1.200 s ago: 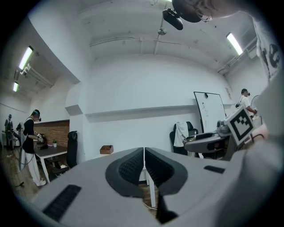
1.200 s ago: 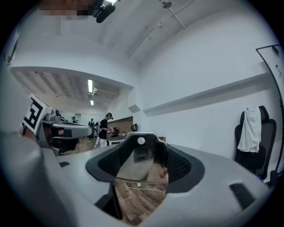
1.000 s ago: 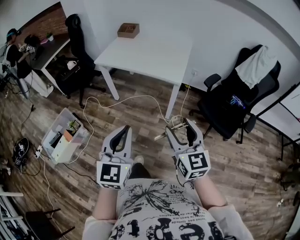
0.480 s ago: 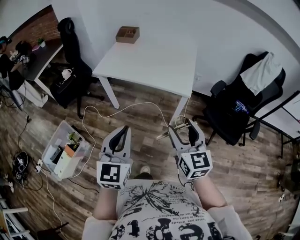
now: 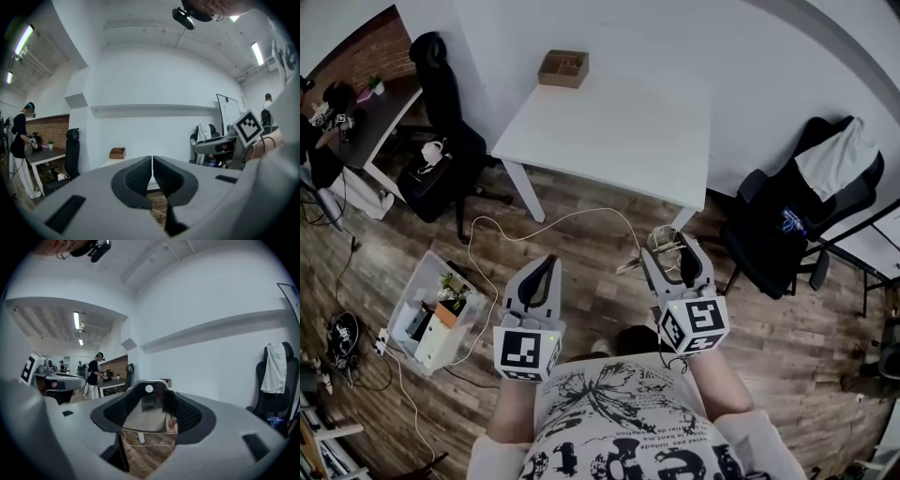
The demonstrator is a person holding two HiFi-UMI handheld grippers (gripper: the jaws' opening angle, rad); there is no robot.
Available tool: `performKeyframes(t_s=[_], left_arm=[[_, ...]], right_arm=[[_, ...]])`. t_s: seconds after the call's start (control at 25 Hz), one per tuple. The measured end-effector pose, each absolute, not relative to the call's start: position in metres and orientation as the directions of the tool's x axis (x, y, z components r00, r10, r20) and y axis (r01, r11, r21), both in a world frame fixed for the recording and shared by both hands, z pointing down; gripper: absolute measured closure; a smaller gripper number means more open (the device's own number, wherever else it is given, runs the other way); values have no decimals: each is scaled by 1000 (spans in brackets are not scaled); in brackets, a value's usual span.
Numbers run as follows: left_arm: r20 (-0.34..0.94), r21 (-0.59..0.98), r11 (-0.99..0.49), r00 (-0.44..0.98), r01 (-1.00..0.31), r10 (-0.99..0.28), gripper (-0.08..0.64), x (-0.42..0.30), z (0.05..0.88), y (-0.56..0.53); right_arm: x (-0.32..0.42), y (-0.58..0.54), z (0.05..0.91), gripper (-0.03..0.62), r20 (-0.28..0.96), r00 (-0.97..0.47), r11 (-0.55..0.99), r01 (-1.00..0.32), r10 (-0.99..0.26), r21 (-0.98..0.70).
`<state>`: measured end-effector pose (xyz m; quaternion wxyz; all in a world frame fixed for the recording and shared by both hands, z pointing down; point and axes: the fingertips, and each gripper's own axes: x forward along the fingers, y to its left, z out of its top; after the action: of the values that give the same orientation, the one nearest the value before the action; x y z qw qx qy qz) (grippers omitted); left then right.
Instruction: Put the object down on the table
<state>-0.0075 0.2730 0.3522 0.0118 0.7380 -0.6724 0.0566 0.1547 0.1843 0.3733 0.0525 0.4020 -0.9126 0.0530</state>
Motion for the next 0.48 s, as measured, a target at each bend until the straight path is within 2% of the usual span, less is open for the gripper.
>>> performKeyframes(t_s=[0.48], left_arm=[[107,-64,-38,31,-997,-994,548,-62,362,152]], right_arm=[[92,58,390,313,149,-723,722,-688,-674,-74]])
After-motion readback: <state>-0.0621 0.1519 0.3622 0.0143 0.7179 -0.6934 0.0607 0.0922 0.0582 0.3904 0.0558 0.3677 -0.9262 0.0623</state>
